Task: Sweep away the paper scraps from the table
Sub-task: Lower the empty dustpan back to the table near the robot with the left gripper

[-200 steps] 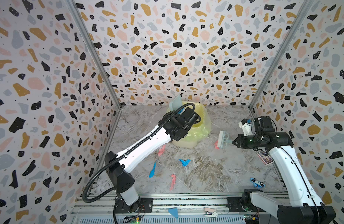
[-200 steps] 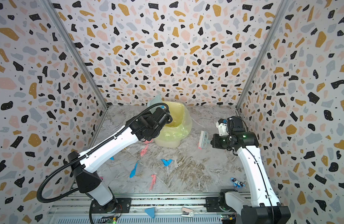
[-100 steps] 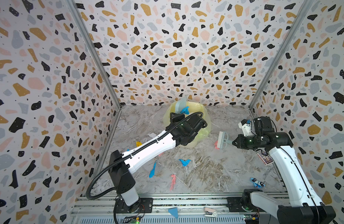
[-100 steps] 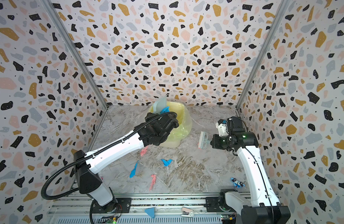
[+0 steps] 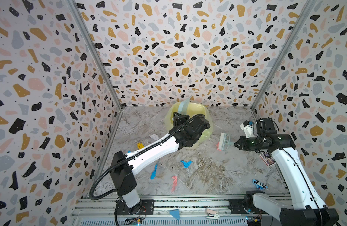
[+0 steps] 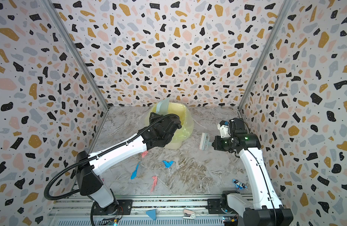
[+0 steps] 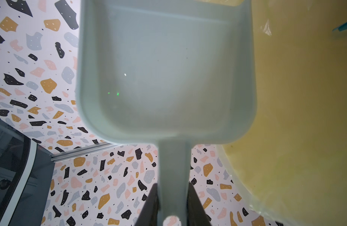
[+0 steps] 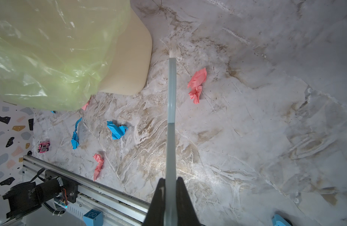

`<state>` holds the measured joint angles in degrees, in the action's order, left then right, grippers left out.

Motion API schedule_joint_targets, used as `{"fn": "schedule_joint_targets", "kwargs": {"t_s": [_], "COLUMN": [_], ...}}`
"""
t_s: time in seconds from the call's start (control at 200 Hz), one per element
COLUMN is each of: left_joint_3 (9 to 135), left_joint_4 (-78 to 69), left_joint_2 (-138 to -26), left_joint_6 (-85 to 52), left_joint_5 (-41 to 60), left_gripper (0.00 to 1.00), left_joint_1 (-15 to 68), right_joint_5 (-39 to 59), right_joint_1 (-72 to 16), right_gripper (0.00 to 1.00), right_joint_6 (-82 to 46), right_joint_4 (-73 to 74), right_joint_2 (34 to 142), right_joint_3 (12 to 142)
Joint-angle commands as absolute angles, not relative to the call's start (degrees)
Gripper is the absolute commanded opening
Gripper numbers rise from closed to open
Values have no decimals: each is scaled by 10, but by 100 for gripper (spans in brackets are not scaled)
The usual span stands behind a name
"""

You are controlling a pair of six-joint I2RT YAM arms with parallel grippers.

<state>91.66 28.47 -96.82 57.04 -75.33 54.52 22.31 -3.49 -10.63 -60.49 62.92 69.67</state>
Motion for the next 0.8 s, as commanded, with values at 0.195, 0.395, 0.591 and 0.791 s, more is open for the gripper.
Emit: {"fn": "schedule_joint_targets", "kwargs": {"t_s": [0.195,0.395,0.591,0.791], "left_joint_3": [963,1018,1077,1155], "left_joint_4": [295,377,450,528], "left_joint_2": [-963,-954,-943,-932], "left_joint_6": [532,418,320,203], "left_joint_5": [-741,-698,-625,-497], "left_gripper": [0,0,0,0], "left_joint_1": [555,557,562,585], "right_joint_5": [221,214,208,187], "right_joint_1": [-37,-35,-36,-34], "right_gripper": [0,0,0,0], "right_joint_6": [-109,-109,-109,-106], "right_joint_4": [-615,-615,-615,-614], "right_joint_2": [615,616,618,619], "right_joint_3": [703,715,728,746]}}
